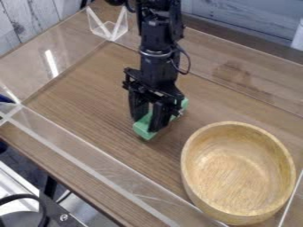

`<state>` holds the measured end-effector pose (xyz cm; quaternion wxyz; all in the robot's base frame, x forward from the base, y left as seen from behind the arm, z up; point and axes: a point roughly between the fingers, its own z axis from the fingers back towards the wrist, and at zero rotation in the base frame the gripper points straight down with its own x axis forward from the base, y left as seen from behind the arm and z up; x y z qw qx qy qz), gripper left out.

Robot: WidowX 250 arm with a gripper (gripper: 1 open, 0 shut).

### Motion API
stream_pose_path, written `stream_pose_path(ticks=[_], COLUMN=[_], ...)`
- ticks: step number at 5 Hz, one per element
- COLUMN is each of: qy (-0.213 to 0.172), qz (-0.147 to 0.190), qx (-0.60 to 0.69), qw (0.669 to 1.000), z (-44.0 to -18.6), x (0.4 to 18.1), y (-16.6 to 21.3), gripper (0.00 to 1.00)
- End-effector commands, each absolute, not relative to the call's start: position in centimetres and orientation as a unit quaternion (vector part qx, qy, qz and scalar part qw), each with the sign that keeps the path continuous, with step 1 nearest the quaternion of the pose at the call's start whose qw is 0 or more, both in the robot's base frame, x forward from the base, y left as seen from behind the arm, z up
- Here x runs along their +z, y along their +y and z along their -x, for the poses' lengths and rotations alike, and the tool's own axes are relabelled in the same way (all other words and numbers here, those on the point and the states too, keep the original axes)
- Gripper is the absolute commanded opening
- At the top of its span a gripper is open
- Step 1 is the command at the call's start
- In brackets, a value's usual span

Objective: Put the green block in the brown bowl

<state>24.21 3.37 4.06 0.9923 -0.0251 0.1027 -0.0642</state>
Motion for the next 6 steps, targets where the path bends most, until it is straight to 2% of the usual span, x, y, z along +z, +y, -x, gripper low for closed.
stream_pose_path(ticks=[1,4,6], qy=[0.052,0.063,0.057], qz=[0.019,0.019,0.021], qx=[-0.062,-0.068,-0.065], qw=[0.997,0.995,0.996], z=[-25.59,-25.24,-25.25], x=[6.60,5.77,6.62], y=[3.79,3.59,3.38], gripper=[0.00,0.00,0.00])
